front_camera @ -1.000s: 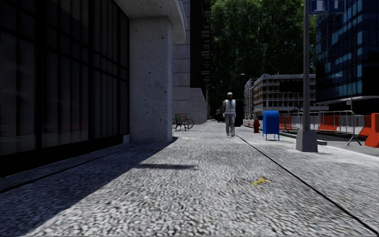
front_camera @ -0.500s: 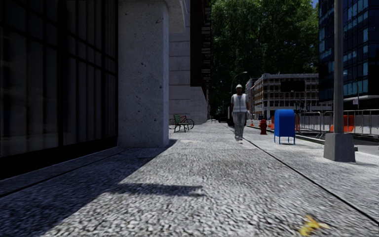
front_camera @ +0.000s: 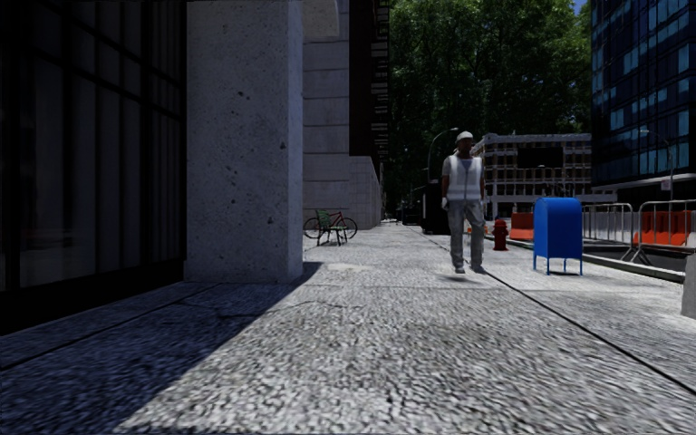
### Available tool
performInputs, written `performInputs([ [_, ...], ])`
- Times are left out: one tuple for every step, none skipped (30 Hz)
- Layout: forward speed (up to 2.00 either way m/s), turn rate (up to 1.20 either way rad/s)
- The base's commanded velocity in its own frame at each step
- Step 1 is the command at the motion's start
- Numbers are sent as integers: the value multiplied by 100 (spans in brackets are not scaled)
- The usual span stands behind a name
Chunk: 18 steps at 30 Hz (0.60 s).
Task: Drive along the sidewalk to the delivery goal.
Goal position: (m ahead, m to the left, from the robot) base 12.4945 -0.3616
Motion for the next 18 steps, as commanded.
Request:
performInputs([
  [200,0],
  [200,0],
  [200,0],
  [200,0],
  [200,0],
  [200,0],
  [200,0],
  [200,-6],
  [200,-6],
  [200,-14],
  [200,-19],
  [200,-21],
  [200,-21],
  [200,-21],
  [200,-21],
  [200,-21],
  [200,-21],
  [200,-21],
])
